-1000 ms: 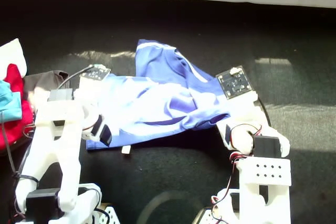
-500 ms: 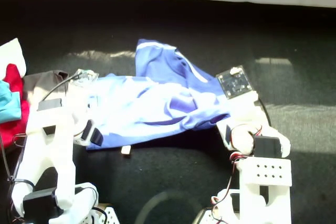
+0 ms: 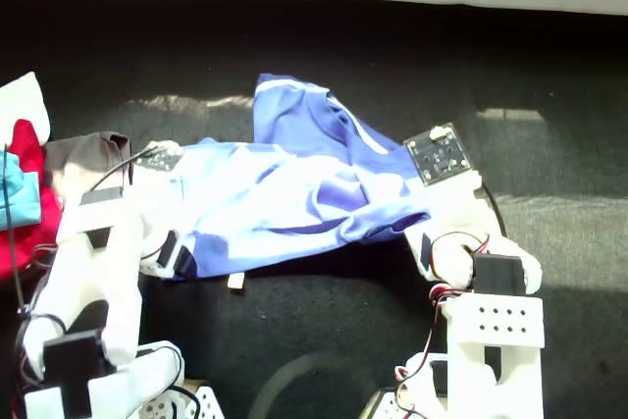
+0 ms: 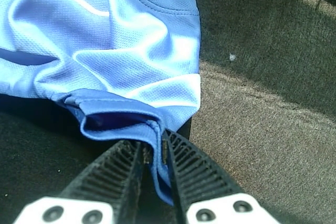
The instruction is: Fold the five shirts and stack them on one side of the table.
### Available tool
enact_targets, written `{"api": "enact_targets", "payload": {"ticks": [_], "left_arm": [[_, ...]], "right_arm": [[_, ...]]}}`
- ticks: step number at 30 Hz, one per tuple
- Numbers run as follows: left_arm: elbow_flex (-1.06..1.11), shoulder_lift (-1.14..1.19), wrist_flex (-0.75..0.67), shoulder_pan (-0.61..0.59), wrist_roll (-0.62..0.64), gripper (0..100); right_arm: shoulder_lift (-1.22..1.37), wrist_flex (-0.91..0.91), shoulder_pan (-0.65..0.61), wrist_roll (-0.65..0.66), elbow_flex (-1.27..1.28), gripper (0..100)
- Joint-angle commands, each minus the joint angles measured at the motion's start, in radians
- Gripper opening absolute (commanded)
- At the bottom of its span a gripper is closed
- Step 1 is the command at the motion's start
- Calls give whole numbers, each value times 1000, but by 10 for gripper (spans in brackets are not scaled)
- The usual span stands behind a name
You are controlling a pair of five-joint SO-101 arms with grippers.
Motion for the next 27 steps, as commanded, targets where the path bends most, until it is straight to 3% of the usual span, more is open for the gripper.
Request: {"api": "enact_targets", "payload": {"ticks": [1,10,15,18,27], "left_arm": [[-65,54,-8,-13,28,235],[-81,117,-8,-5,29,227],[-117,101,29,64,49,2],[-154,67,81,114,114,5],[-355,-168,250,214,143,9]], "right_arm": [[-22,-8,4,-6,-2,6],[-22,-15,4,-6,39,6],[-22,-59,4,-6,101,6],[-22,-90,4,-6,134,6],[-25,-157,10,-8,140,6]]}}
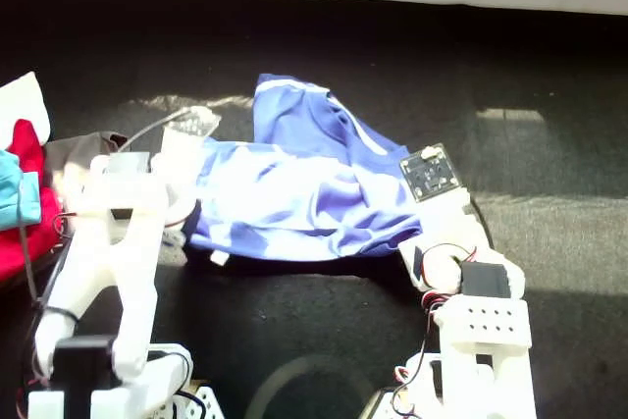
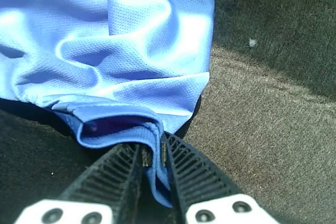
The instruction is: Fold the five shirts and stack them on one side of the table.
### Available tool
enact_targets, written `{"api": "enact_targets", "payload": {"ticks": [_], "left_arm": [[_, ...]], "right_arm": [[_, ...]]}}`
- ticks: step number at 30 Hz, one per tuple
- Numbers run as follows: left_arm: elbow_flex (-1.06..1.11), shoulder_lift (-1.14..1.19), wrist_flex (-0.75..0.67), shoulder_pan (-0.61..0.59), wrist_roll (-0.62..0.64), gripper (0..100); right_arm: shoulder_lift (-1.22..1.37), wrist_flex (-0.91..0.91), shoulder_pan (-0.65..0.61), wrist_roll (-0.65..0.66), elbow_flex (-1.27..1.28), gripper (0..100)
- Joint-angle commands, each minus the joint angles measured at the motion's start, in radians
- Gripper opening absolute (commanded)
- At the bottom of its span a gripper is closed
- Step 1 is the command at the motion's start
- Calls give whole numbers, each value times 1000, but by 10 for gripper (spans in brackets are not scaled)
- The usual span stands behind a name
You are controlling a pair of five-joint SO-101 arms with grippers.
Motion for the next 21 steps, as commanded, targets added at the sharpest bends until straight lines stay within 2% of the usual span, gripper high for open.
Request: {"api": "enact_targets", "payload": {"ticks": [1,5,11,16,21], "left_arm": [[-128,-128,74,22,8,9],[-139,-196,124,21,8,9],[62,-196,66,-1,6,9],[154,-196,-28,-27,6,9],[162,-196,-32,-22,8,9]], "right_arm": [[-22,-13,10,-8,-79,6],[-13,-15,4,-6,-120,6],[-21,10,2,-6,47,6],[-22,219,4,-6,16,6],[-21,398,2,-5,-71,9]]}}
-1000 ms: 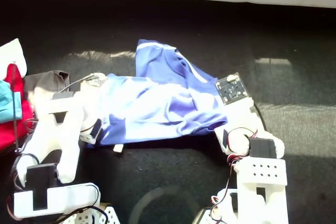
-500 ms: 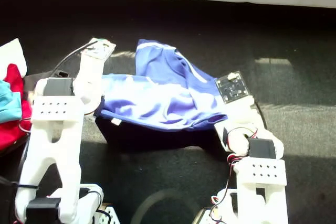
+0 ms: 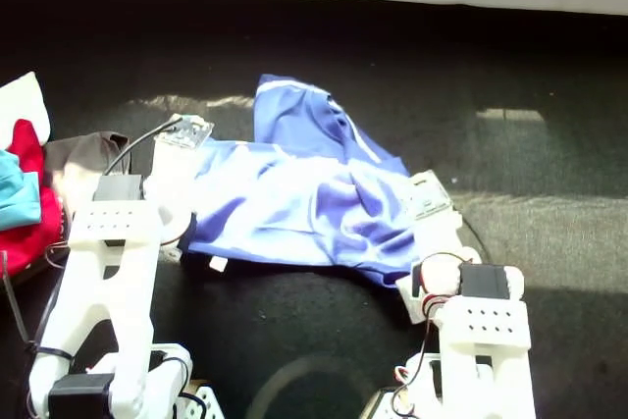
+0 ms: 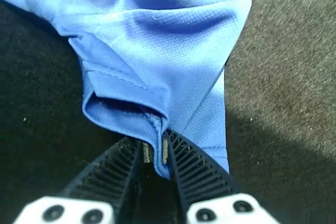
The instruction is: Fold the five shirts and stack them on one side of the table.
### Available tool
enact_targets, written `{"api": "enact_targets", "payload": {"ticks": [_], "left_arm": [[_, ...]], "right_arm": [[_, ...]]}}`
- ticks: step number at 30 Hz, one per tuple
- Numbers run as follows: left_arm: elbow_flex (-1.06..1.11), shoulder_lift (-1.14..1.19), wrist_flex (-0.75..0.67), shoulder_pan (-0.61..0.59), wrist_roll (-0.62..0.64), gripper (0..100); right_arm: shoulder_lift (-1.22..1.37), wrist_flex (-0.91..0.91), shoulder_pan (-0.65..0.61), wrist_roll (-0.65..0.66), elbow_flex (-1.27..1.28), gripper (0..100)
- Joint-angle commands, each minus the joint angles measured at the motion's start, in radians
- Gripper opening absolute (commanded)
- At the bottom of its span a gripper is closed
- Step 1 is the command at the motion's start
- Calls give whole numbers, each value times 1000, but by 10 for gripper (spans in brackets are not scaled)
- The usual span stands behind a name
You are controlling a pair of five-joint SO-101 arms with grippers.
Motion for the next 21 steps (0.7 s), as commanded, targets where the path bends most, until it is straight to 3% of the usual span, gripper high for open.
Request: {"api": "enact_targets", "payload": {"ticks": [1,8,14,21], "left_arm": [[1,-31,-11,-5,5,9],[2,-31,-5,-7,5,9],[2,-31,-5,-10,5,9],[2,-31,-5,-10,5,9]], "right_arm": [[-15,97,1,-3,-91,17],[-15,266,-77,0,-300,303],[-4,395,-76,-5,-588,248],[114,226,-62,-21,-302,235]]}}
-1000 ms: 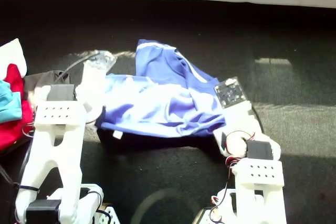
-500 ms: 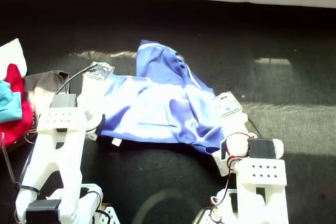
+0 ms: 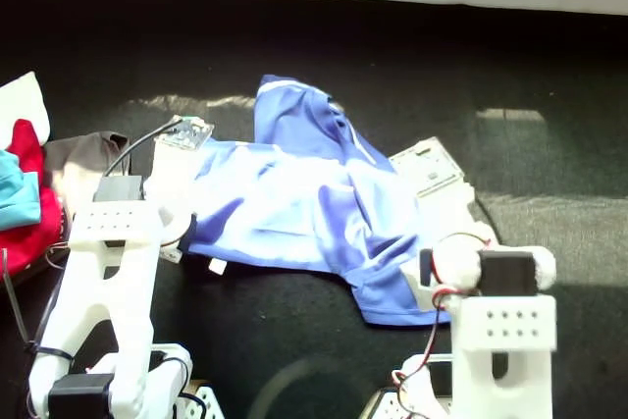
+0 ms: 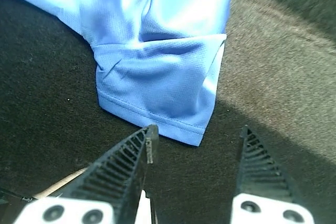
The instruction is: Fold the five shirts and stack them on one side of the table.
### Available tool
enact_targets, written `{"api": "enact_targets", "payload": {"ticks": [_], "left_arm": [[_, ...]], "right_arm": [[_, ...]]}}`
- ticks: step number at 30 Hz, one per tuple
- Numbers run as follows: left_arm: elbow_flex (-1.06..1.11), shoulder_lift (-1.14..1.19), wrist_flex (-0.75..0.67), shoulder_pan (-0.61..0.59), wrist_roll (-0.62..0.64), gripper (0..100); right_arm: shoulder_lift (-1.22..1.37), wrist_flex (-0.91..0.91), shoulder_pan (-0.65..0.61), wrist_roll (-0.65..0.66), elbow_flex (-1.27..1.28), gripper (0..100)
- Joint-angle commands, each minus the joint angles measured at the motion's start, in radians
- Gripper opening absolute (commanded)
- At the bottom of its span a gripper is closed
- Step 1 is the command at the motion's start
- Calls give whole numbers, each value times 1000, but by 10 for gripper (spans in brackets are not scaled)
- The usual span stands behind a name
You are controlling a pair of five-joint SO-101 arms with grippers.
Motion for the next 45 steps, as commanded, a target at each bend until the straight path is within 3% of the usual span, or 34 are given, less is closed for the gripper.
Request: {"api": "enact_targets", "payload": {"ticks": [1,7,15,22,28,32,38,45], "left_arm": [[-4,-31,-5,-10,5,9],[-5,-33,-5,-10,5,9],[-5,-31,-9,-10,5,9],[-5,-31,-5,-10,5,9],[-7,-33,-5,-10,5,9],[-7,-33,-5,-10,5,9],[-10,-38,-3,-10,5,9],[-38,-39,43,-12,5,9]], "right_arm": [[74,-113,28,-43,122,235],[199,-245,177,-63,176,235],[335,-249,119,-68,206,235],[453,-386,206,-63,246,236],[503,-407,196,-63,251,295],[522,-430,157,-66,255,231],[552,-493,153,-66,255,2],[519,-467,199,-64,168,5]]}}
